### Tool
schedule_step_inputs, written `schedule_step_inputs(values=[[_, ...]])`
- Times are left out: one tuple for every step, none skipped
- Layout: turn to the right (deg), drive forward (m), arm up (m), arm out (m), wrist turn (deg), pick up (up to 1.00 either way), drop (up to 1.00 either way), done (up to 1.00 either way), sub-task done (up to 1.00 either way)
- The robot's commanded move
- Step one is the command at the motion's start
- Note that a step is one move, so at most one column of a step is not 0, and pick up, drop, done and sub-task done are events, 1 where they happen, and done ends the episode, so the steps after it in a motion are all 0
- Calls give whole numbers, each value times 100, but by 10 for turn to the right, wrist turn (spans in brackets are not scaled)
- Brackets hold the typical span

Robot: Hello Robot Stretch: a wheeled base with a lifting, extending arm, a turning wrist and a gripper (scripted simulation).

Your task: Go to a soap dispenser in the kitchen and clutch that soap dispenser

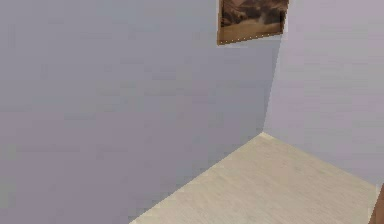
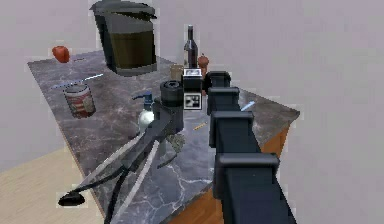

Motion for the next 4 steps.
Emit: schedule_step_inputs(values=[[0, 0, 0, 0, 450, 0, 0, 0, 0], [0, 0, 0, 0, 450, 0, 0, 0, 0], [0, 0, 0, 0, 180, 0, 0, 0, 0], [0, 0, 0, 0, 0, 100, 0, 0, 0]])
